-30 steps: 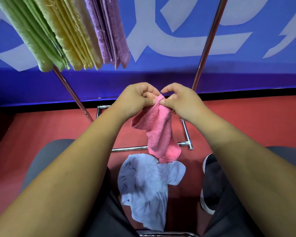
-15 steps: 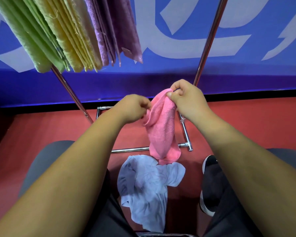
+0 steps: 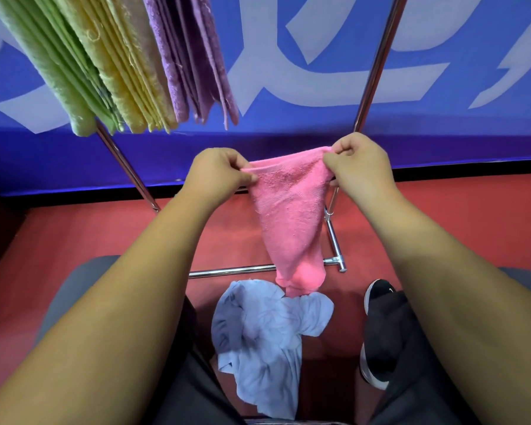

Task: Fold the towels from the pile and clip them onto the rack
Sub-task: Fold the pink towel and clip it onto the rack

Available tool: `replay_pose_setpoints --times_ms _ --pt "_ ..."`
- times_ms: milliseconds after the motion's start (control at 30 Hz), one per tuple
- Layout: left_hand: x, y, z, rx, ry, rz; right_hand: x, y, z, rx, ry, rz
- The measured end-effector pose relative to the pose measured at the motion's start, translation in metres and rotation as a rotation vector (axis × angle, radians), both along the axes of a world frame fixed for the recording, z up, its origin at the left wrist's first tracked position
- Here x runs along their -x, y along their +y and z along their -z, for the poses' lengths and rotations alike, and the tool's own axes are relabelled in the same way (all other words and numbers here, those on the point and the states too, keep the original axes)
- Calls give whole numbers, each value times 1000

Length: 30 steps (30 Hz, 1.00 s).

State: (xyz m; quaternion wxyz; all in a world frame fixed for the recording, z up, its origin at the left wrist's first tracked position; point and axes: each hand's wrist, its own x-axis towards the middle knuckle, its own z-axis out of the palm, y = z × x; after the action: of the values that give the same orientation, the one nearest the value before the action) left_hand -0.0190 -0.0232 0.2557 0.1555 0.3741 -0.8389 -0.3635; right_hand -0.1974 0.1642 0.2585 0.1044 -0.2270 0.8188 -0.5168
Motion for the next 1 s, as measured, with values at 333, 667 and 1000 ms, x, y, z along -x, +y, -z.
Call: replay_pose_setpoints --times_ms 333,667,1000 --pt "-4 -11 -2 -274 334 -64 5 3 -2 21 78 -97" --pt "1 1 -6 -368 358 -92 -4 1 -4 24 37 -53" --pt "-9 19 -10 -586 521 -56 -13 -1 -10 330 -236 -77"
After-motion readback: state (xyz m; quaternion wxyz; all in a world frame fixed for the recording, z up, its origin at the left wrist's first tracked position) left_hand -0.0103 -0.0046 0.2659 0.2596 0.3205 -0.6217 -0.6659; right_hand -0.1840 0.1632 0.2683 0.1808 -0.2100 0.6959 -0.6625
